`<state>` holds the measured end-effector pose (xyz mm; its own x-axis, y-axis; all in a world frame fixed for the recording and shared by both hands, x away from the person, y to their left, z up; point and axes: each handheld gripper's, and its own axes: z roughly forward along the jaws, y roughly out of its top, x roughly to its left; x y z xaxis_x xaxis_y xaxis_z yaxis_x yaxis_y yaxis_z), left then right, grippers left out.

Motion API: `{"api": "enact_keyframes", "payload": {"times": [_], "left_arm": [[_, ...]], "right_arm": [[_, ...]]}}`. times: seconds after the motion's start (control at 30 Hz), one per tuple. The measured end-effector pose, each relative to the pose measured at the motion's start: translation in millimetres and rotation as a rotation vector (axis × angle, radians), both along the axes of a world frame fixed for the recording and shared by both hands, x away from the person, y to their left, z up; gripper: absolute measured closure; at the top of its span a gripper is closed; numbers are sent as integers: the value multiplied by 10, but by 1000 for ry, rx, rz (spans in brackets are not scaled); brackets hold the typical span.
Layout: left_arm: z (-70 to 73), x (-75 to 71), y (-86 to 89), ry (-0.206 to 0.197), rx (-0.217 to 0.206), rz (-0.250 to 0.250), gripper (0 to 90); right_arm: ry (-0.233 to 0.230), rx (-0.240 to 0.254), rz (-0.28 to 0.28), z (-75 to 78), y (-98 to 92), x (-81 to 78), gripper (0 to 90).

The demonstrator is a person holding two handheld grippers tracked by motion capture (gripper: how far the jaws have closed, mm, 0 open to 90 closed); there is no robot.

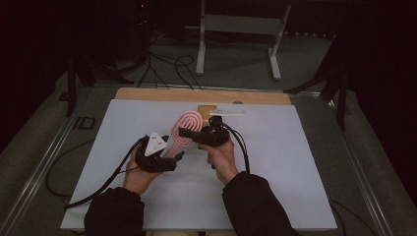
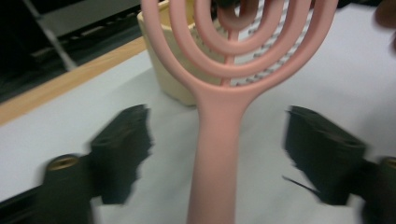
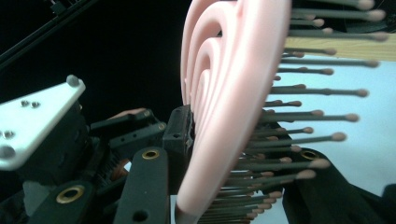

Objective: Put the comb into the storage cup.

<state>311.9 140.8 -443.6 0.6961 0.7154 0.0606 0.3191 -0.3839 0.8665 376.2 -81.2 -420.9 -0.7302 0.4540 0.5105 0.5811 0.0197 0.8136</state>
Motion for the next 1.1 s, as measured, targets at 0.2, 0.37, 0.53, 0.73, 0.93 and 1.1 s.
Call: {"api": "enact_keyframes", "payload": {"times": [0.2,0.37,0.53,0.73,0.93,1.1], "left_arm": [[51,-7,75,1,-49,5,1],[56,-47,140,-19,-88,4,0],[31,-90,270,-21,-107,30,0],[-38,-166,450,-36,-113,75,0],[-105,-282,655,-40,-136,117,0],[-187,-396,835,-45,-148,164,1]], "right_arm": [[-1,-11,1,-6,10,4,635],[-6,-19,0,5,-7,6,634],[-3,-23,-8,13,-37,16,634],[2,-25,-6,9,-29,18,634],[0,-30,-5,5,-15,17,634],[0,-30,-6,14,-20,13,634]]}}
